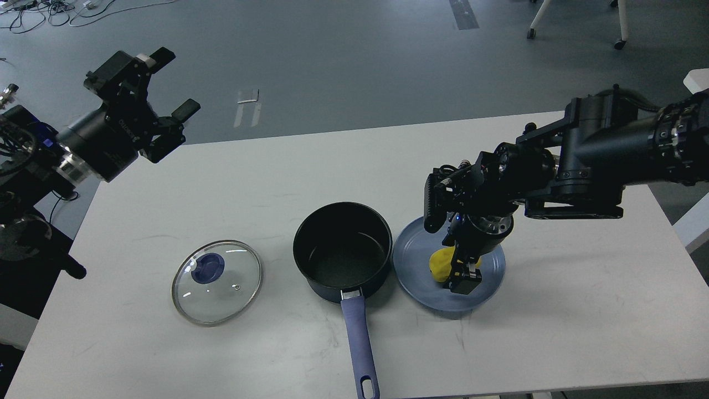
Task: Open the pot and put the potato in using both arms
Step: 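Lift the potato and carry it over the open saucepan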
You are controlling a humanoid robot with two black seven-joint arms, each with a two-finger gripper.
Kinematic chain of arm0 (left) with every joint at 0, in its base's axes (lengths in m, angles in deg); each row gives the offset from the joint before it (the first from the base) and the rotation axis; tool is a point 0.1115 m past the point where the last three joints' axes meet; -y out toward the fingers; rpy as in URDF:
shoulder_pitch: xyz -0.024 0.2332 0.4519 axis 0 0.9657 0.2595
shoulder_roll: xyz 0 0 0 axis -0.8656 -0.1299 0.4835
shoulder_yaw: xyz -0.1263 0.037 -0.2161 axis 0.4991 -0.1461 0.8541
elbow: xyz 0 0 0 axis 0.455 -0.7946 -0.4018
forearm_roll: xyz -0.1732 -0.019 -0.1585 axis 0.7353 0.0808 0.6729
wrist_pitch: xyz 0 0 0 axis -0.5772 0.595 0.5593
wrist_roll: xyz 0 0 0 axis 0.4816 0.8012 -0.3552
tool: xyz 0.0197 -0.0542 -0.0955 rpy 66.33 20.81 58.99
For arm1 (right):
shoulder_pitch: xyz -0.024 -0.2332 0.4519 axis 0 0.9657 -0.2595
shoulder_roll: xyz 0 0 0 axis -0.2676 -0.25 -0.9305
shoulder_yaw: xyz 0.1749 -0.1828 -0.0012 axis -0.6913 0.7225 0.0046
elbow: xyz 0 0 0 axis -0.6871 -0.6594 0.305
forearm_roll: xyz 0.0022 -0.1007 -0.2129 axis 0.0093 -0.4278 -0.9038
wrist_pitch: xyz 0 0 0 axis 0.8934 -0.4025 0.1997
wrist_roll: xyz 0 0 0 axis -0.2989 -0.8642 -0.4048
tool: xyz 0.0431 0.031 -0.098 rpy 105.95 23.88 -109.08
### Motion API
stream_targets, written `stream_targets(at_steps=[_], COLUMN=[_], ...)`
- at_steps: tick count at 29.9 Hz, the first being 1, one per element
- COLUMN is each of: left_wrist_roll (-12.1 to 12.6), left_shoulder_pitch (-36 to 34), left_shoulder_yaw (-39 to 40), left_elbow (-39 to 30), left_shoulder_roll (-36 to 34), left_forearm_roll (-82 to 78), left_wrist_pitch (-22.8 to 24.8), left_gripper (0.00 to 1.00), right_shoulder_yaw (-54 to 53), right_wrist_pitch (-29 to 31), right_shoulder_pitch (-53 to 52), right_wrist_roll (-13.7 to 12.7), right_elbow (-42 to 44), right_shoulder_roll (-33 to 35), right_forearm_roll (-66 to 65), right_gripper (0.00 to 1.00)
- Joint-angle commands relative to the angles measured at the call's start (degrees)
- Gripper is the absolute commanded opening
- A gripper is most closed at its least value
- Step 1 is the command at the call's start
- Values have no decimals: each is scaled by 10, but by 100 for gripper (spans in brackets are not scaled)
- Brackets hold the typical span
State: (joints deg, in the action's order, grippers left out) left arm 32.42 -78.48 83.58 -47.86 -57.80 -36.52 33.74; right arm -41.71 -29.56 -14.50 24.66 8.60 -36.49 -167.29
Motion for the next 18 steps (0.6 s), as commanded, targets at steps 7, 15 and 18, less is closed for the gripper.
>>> stream_targets(at_steps=[7, 15, 18], left_wrist_roll=[0, 0, 0], left_shoulder_pitch=[0, -1, -1], left_shoulder_yaw=[1, 1, 2], left_elbow=[0, 0, 0], left_shoulder_roll=[0, 0, 0], left_forearm_roll=[1, 1, 1], left_wrist_pitch=[0, 0, 0], left_gripper=[98, 98, 98], right_shoulder_yaw=[6, -86, -99], right_wrist_pitch=[-7, -7, -7], right_shoulder_pitch=[-13, -92, -116], right_wrist_roll=[0, 0, 0], right_elbow=[-6, -21, -19], right_shoulder_roll=[15, 59, 54], right_forearm_roll=[4, 71, 129], right_gripper=[29, 29, 30])
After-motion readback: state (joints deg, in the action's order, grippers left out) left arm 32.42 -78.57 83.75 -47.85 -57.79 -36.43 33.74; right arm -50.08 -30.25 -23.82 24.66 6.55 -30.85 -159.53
